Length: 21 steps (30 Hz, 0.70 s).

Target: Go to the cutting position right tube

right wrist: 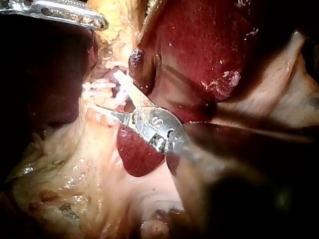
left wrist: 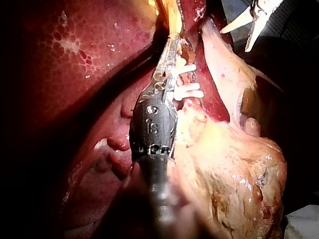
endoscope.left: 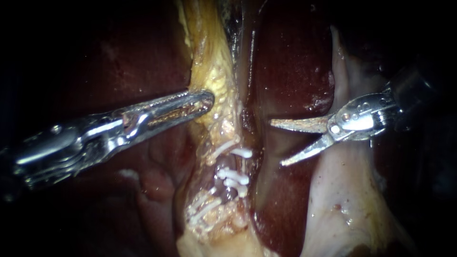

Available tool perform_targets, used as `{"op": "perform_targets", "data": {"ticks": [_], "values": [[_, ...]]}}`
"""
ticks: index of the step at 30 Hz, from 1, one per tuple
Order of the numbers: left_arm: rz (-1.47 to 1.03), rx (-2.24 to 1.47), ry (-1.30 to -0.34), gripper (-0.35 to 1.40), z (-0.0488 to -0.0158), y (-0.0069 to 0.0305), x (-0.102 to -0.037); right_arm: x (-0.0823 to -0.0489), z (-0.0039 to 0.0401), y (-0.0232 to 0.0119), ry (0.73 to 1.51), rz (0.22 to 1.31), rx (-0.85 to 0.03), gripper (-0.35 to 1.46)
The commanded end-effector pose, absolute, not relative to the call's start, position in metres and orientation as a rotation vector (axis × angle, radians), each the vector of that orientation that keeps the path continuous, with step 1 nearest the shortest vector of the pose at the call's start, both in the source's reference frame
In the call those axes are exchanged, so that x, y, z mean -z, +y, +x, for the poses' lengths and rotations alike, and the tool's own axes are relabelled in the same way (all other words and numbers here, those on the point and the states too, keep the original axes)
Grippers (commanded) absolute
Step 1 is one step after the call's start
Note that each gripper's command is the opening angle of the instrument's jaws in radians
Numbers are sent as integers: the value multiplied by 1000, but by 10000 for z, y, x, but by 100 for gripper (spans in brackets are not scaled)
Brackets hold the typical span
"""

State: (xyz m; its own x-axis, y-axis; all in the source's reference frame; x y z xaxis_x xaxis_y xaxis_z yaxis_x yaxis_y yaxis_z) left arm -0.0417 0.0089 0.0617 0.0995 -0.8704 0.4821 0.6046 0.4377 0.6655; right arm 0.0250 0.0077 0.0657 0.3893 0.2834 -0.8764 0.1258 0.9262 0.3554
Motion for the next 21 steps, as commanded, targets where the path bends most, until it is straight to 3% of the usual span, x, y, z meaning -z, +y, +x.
{"op": "perform_targets", "data": {"ticks": [1, 8, 13, 21], "values": [[334, 1121, -967, -35, -417, 89, -617, -657, 250, 78, 1174, 396, -105, 144], [345, 1119, -966, -35, -407, 93, -605, -658, 251, 74, 1170, 419, -132, 144], [336, 1135, -983, -35, -381, 105, -578, -674, 263, 51, 1150, 553, -205, 144], [301, 1186, -1020, -35, -335, 126, -536, -719, 297, 4, 1051, 720, -258, 142]]}}
